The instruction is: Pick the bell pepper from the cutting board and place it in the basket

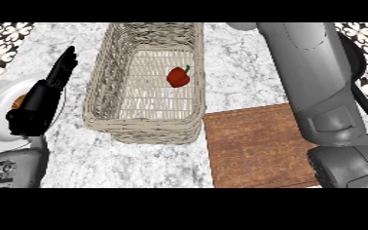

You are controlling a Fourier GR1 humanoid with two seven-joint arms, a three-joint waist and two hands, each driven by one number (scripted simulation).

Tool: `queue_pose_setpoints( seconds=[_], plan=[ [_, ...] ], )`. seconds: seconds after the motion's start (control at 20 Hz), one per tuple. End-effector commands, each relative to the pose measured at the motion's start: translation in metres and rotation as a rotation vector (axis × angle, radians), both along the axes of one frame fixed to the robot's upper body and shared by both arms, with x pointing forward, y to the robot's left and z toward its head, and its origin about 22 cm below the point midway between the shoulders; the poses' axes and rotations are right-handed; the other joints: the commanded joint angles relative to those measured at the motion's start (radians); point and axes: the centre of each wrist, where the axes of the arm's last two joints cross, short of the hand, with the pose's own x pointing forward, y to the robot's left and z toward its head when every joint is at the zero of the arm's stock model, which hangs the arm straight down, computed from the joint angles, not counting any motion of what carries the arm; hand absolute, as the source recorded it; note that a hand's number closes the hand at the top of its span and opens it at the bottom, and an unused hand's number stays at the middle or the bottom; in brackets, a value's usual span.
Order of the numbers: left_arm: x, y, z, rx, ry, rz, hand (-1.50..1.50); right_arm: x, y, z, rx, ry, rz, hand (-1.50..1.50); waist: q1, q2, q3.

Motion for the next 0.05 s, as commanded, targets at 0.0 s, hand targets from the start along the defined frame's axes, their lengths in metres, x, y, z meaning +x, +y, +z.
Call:
queue_pose_setpoints(
  seconds=[0.0],
  plan=[
    [-0.0140,-0.0124,-0.0046,0.004,-0.003,0.005,0.00,0.0086,-0.0621,-0.0059,0.084,-0.040,-0.129,-1.50,0.002,-0.002,0.001]
  ],
)
